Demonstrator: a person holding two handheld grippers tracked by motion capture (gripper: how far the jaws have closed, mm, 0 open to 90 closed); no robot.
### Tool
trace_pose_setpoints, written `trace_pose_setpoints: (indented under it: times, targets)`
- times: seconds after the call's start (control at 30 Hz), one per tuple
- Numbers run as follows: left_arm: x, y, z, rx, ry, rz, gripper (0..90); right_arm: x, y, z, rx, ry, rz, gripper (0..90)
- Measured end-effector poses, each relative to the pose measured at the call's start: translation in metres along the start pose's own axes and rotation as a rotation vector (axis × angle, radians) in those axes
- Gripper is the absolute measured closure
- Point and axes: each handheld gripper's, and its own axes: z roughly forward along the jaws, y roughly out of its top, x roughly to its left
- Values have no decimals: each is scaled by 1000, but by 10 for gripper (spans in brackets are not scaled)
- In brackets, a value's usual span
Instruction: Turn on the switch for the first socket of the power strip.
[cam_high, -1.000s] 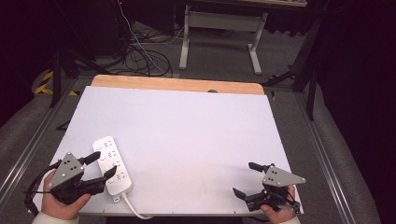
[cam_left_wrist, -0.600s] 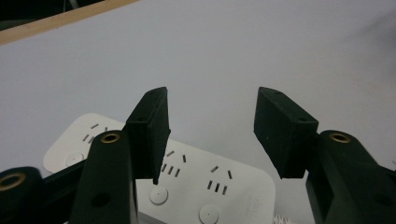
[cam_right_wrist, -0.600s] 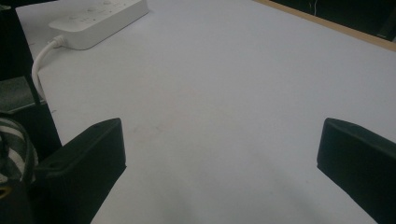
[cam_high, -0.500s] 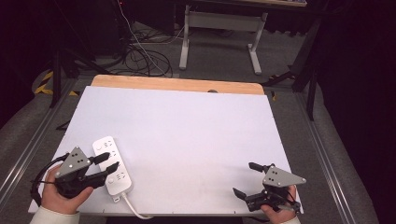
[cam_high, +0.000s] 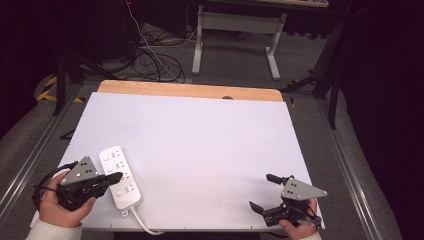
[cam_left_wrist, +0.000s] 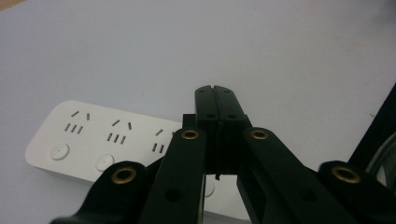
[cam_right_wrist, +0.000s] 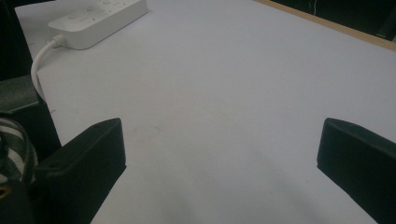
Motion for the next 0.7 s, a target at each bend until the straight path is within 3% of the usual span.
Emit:
trace_pose_setpoints:
  times: [0.13, 0.2, 0.37, 0.47, 0.6, 0.7]
  targets:
    - [-1, 0, 1, 21, -17, 11, 900, 0, 0, 0, 2, -3, 1, 18]
    - [-2, 1, 1, 47, 0, 26, 900, 0, 0, 0, 3, -3, 0, 18]
    - [1, 3, 3, 119, -32, -1, 900, 0, 0, 0, 3, 1, 3, 18]
    - [3, 3, 6, 152, -17, -16, 900, 0, 0, 1, 4, 2, 4, 18]
    - [4, 2, 9, 202, -6, -6, 900, 0, 0, 1, 6, 2, 3, 18]
    - [4, 2, 11, 228, -23, -16, 900, 0, 0, 1, 6, 2, 3, 19]
